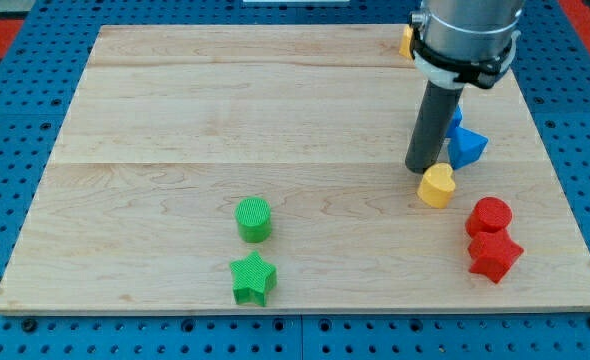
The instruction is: Push the hexagon parallel to the cube
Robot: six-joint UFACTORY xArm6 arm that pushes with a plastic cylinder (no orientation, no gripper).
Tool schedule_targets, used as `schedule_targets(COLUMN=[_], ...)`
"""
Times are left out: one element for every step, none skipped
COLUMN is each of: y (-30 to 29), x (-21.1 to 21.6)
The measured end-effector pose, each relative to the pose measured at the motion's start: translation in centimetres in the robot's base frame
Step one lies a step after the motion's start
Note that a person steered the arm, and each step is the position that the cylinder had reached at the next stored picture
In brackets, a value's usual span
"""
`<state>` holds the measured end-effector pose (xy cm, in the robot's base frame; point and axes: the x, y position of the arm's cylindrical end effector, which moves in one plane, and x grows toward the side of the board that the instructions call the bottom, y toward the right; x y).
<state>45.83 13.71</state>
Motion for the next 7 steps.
schedule_targets(y=[0.0, -1.8, -5.8, -5.7, -3.6, 2.3, 6.1], x=[1.2, 0.4, -3.8, -10.1, -16.4, -20.9, -24.4])
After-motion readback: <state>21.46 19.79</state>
